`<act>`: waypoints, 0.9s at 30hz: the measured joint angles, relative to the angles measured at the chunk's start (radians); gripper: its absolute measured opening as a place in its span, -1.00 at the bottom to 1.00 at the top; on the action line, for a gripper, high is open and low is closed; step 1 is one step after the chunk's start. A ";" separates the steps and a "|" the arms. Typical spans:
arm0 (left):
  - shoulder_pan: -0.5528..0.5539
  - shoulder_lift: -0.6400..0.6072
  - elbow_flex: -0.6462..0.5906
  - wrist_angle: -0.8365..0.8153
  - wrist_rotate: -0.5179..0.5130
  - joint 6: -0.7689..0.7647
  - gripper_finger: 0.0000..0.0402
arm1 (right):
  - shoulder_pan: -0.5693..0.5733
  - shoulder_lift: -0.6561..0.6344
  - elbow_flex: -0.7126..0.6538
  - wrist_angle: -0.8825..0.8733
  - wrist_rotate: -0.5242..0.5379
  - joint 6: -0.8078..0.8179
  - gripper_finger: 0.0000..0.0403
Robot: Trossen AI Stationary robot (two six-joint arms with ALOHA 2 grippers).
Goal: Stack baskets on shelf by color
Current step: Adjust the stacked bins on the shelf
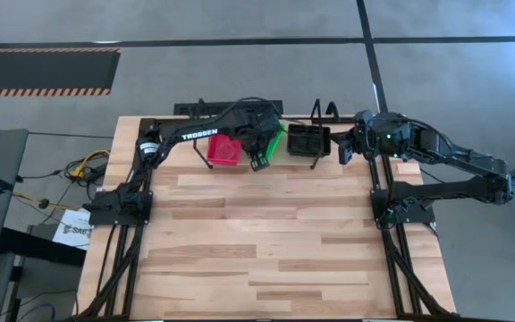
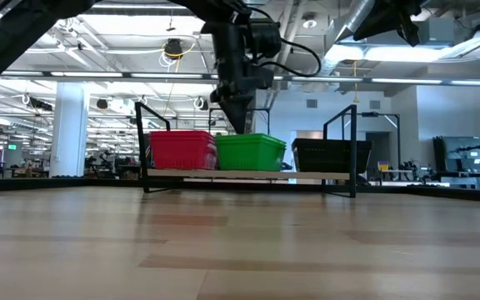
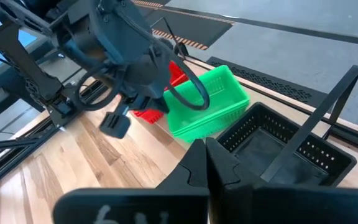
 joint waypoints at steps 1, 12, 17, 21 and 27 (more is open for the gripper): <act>0.000 0.000 0.000 0.010 -0.036 0.016 -1.00 | 0.000 0.000 0.000 0.000 0.000 0.000 -0.99; 0.026 0.001 -0.001 0.130 -0.126 0.197 -1.00 | 0.035 0.000 0.000 0.000 0.000 0.000 -0.99; 0.062 0.001 -0.001 0.125 -0.011 0.318 -1.00 | 0.064 0.000 0.000 0.013 0.000 0.001 -0.99; 0.082 0.001 -0.001 0.092 0.022 0.379 -1.00 | 0.082 0.000 0.000 0.028 0.000 0.001 -0.99; 0.092 0.001 -0.001 0.084 0.063 0.431 -1.00 | 0.092 0.000 0.000 0.075 0.000 0.000 -0.99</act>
